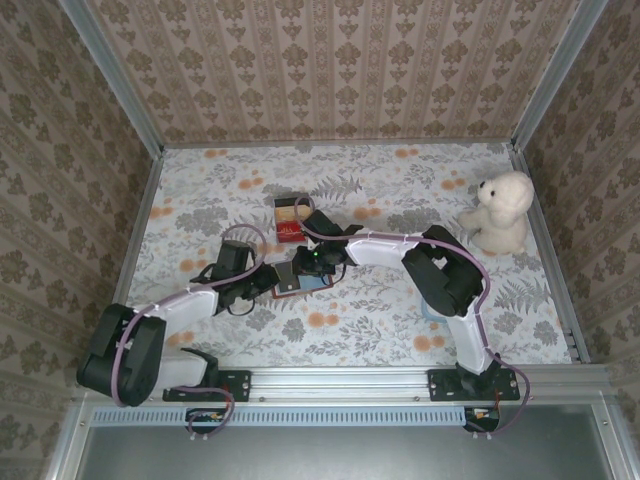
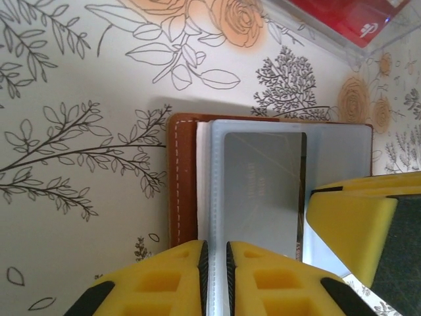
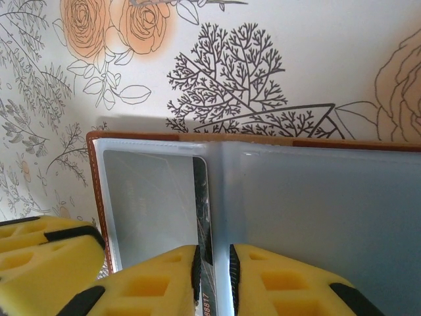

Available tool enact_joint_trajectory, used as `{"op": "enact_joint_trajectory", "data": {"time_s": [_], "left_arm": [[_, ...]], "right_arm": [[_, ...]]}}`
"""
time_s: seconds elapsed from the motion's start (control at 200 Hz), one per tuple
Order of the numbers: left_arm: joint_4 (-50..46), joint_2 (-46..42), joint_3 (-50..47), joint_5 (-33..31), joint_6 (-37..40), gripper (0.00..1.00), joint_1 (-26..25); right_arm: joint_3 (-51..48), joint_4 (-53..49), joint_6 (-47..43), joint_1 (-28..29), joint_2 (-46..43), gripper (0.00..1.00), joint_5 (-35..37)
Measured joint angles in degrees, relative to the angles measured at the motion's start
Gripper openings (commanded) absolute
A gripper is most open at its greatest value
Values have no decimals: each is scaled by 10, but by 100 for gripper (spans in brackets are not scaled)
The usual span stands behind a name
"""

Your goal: Take the credit cards out of the card holder

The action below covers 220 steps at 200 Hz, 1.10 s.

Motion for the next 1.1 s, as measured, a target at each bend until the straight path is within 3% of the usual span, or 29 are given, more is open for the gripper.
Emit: {"op": "enact_joint_trajectory", "data": {"time_s": [0.875, 1.1], "left_arm": [[12, 32, -2, 9, 0, 4, 9], [15, 36, -2, 12, 0, 3, 10]], "right_arm": [[1, 26, 10, -7, 13, 19, -53], [-6, 43, 13, -10, 13, 14, -66]]}}
